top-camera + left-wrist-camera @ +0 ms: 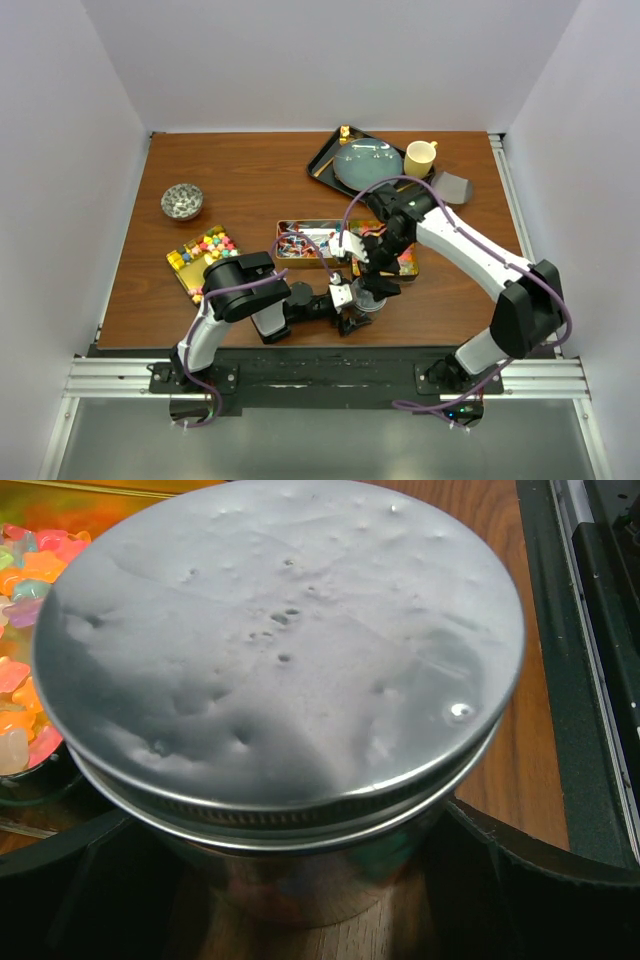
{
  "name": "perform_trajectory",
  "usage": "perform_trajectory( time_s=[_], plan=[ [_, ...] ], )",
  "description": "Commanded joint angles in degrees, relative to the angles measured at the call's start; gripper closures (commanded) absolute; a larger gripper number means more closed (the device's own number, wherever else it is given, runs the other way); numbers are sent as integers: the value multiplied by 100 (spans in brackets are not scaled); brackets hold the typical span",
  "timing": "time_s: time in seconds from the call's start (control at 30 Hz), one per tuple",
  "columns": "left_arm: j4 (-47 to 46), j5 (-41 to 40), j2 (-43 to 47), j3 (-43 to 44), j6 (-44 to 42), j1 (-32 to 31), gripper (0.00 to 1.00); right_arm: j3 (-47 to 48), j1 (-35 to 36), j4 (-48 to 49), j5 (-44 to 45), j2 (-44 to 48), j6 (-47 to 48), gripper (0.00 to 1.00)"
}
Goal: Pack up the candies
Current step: Screw the bottle lid onto the packing bottle.
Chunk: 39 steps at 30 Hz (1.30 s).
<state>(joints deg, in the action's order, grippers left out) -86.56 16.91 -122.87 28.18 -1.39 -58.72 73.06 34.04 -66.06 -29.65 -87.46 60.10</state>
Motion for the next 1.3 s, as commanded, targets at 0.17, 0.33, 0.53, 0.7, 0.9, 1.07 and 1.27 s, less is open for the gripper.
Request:
perform_trajectory(
  time_s=[0.17,0.33,0.53,0.7,0.9,1.07,1.27],
  plan=[
    [-264,-249,-387,-217,-318,106,100,200,147,-100,-208,-359,468,1],
    [-264,-319,-431,-199,-196,141,100,148,147,-258,-182,-254,564,1],
    [-212,-302,-501,-129,-55,255,100,-194,138,-232,-59,53,512,1],
    [-177,-223,-528,-103,33,317,100,-537,147,-188,108,316,433,1],
    [-177,-223,-545,-94,77,344,100,-1003,147,-249,337,536,240,2],
    [-168,-223,-572,-67,68,387,100,-1232,138,-442,381,888,82,3],
    [-124,180,-545,-59,-2,379,100,-864,15,-750,372,1135,-235,4]
  ],
)
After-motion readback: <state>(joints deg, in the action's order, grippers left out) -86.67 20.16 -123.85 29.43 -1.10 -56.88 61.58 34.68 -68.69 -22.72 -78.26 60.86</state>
